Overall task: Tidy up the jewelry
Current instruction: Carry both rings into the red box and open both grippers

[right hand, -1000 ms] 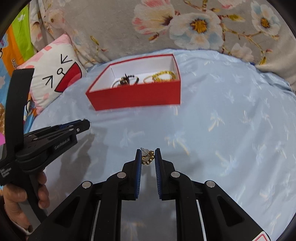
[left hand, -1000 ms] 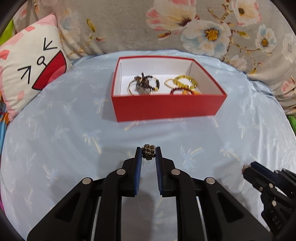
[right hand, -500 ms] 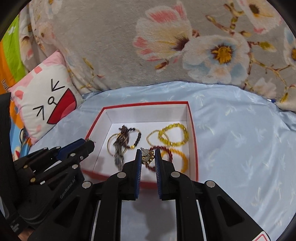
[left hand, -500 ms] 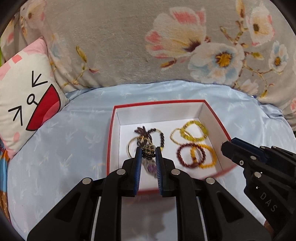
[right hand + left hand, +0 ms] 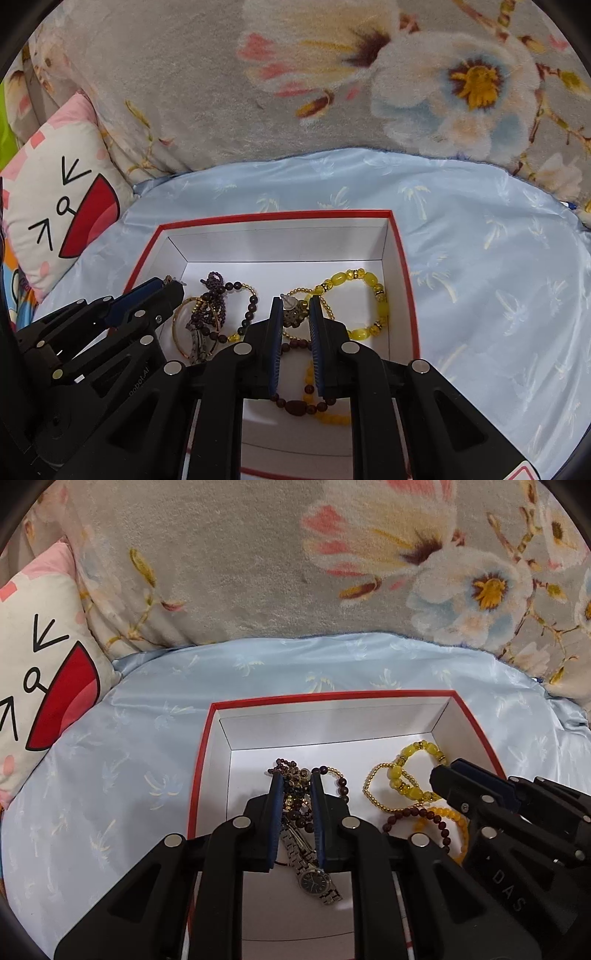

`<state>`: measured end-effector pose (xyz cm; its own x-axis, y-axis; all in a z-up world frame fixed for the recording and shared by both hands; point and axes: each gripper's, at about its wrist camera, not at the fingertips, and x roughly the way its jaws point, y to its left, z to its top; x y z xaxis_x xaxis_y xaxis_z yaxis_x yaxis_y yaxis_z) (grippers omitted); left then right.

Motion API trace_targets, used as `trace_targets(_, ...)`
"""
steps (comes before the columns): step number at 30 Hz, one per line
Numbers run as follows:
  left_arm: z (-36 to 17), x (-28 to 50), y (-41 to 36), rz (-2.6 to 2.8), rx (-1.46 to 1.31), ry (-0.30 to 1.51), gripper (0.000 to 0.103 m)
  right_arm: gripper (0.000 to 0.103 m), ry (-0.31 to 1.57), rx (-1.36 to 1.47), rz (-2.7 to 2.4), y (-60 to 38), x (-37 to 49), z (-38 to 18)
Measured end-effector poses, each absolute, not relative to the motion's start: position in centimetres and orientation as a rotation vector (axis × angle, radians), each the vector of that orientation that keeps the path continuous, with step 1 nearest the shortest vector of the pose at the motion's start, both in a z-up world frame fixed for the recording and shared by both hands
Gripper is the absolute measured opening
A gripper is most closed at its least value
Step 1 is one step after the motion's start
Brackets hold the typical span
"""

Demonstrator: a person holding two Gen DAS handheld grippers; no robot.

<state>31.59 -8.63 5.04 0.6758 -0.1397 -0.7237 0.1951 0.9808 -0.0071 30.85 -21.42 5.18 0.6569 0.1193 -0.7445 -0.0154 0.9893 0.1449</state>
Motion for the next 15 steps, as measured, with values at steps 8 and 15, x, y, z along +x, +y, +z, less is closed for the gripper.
trace_targets(8, 3.6, 32.3, -8.8, -0.187, 0.07, 0.835, 0.015, 0.014, 0.874, 0.117, 0.067, -21.4, 31.6, 3.7)
trace_targets(15, 3.3, 32.1, -9.1, -0.179, 0.079, 0.83, 0.023, 0.021, 0.871, 0.11, 0.051, -21.7, 31.4, 3.3)
